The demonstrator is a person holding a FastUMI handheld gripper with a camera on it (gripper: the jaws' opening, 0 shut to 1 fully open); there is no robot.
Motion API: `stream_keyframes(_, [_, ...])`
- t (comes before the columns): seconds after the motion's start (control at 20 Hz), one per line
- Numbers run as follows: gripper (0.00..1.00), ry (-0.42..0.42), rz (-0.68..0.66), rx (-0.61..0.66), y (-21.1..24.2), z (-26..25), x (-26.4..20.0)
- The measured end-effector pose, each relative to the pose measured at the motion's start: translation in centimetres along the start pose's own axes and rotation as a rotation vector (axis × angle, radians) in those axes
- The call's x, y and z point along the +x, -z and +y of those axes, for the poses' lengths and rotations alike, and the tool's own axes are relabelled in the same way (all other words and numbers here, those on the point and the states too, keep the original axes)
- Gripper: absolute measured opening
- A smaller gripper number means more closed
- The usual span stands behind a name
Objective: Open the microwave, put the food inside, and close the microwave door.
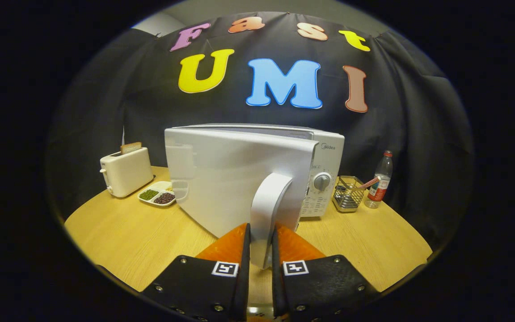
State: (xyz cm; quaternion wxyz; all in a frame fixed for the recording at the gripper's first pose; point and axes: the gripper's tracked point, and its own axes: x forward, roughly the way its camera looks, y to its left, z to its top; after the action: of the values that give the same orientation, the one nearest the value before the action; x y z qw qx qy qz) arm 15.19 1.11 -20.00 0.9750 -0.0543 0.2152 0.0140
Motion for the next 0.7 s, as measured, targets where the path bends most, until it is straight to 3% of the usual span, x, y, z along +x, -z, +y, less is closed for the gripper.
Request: stream_keyframes(0.7, [0.23, -0.160, 0.003, -0.038, 1.2, 9.4, -7.5])
